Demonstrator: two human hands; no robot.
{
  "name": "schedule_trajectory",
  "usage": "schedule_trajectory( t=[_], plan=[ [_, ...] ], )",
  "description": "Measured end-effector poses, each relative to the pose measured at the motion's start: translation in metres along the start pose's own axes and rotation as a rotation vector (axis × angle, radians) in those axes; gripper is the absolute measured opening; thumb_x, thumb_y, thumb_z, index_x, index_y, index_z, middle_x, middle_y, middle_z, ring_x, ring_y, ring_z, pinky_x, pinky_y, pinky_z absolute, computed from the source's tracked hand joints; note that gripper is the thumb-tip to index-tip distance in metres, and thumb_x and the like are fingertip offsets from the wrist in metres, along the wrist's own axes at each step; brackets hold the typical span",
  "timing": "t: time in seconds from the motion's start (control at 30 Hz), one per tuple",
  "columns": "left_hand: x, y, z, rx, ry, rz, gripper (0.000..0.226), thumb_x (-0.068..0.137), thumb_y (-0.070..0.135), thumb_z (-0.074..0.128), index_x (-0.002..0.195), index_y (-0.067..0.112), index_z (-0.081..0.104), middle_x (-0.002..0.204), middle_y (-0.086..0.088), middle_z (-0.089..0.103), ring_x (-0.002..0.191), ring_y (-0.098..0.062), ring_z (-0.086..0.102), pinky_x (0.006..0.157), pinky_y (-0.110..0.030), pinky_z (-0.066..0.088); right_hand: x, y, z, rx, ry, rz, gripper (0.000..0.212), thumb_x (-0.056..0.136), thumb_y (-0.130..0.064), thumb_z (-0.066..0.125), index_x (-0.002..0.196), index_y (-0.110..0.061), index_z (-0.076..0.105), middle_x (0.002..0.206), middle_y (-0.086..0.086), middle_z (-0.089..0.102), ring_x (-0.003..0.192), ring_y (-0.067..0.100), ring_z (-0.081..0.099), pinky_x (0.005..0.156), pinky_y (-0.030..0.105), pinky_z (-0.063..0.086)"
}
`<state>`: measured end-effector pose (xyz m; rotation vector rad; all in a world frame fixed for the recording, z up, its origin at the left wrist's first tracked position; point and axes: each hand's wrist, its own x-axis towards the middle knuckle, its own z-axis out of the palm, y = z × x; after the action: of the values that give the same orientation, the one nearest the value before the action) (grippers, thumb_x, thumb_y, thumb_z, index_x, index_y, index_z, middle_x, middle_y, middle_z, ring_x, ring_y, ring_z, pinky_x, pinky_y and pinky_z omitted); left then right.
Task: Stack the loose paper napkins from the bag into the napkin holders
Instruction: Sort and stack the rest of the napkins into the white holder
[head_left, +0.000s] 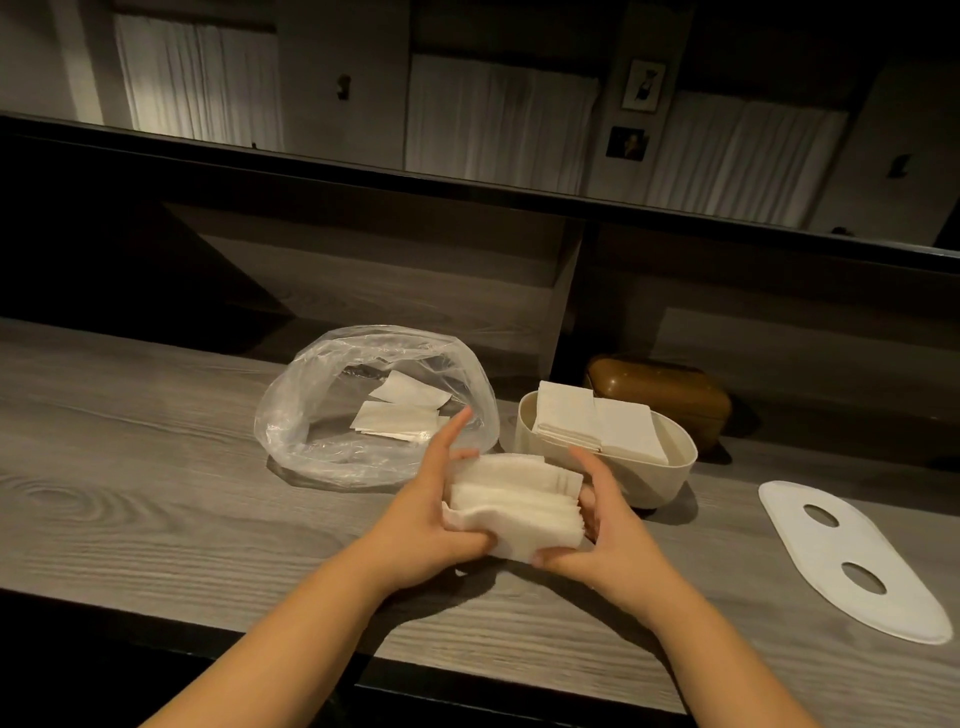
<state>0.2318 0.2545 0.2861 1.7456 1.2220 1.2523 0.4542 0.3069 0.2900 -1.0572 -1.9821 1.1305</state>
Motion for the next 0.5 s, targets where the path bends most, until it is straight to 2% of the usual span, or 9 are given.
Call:
schedule_trajectory(
  t=[0.07, 0.17, 0.23, 0.3, 0.33, 0.4, 0.5],
  plan=[
    [0.001, 0.002, 0.003, -0.029, 0.044, 0.006, 0.102, 0.078, 0.002, 0.075, 0.141, 0.058, 0.017, 0.133, 0.010, 0.051, 0.107, 0.005, 0.059, 0.088, -0.019, 0.052, 0.001, -0.001, 0.001, 0.016, 0.011, -0.015, 0.097, 0.066, -0.014, 0.090, 0.125, -0.059, 0.027, 0.135, -0.019, 0.045, 0.125, 0.008, 0.049, 0.098, 0.027, 0.050],
    [-0.001, 0.005, 0.005, -0.088, 0.045, 0.044, 0.086, 0.081, 0.007, 0.071, 0.139, 0.057, 0.032, 0.130, 0.005, 0.056, 0.107, -0.010, 0.064, 0.089, -0.032, 0.056, 0.004, -0.008, 0.008, 0.002, 0.042, -0.080, 0.090, 0.068, -0.013, 0.088, 0.128, -0.051, 0.033, 0.131, -0.020, 0.043, 0.117, 0.006, 0.051, 0.092, 0.024, 0.053],
    [-0.002, 0.006, 0.003, -0.084, 0.002, 0.035, 0.089, 0.079, 0.014, 0.073, 0.139, 0.061, 0.026, 0.134, 0.008, 0.051, 0.113, -0.008, 0.060, 0.094, -0.032, 0.054, 0.004, -0.009, 0.010, 0.024, 0.042, -0.083, 0.096, 0.066, -0.012, 0.089, 0.129, -0.053, 0.029, 0.131, -0.022, 0.042, 0.118, 0.006, 0.050, 0.092, 0.023, 0.053],
    [-0.002, 0.006, 0.000, -0.093, -0.078, -0.004, 0.103, 0.076, 0.012, 0.076, 0.141, 0.064, 0.015, 0.136, 0.008, 0.047, 0.116, -0.008, 0.059, 0.097, -0.033, 0.052, 0.003, -0.005, 0.007, 0.054, -0.008, -0.058, 0.106, 0.061, -0.017, 0.092, 0.133, -0.055, 0.026, 0.136, -0.022, 0.042, 0.124, 0.006, 0.049, 0.096, 0.024, 0.051],
    [-0.002, 0.006, -0.001, -0.076, -0.111, -0.020, 0.109, 0.074, 0.009, 0.077, 0.140, 0.066, 0.012, 0.137, 0.008, 0.047, 0.116, -0.010, 0.060, 0.098, -0.034, 0.052, 0.002, -0.003, 0.005, 0.047, -0.034, -0.048, 0.110, 0.058, -0.021, 0.093, 0.136, -0.055, 0.024, 0.139, -0.023, 0.040, 0.127, 0.004, 0.046, 0.097, 0.020, 0.049],
    [-0.002, 0.008, -0.002, -0.039, -0.134, -0.021, 0.110, 0.073, 0.002, 0.075, 0.140, 0.066, 0.016, 0.137, 0.005, 0.049, 0.111, -0.013, 0.063, 0.091, -0.033, 0.055, 0.001, 0.000, 0.000, 0.048, -0.070, -0.031, 0.117, 0.055, -0.026, 0.095, 0.140, -0.054, 0.020, 0.140, -0.028, 0.038, 0.129, 0.000, 0.043, 0.097, 0.015, 0.046],
    [-0.004, 0.009, -0.001, -0.123, -0.131, -0.011, 0.099, 0.076, -0.014, 0.065, 0.142, 0.053, 0.032, 0.124, -0.001, 0.062, 0.093, -0.020, 0.067, 0.079, -0.036, 0.058, 0.000, 0.000, -0.001, 0.050, -0.102, -0.030, 0.123, 0.052, -0.027, 0.094, 0.144, -0.052, 0.017, 0.142, -0.024, 0.034, 0.127, 0.007, 0.047, 0.098, 0.024, 0.050]
  ],
)
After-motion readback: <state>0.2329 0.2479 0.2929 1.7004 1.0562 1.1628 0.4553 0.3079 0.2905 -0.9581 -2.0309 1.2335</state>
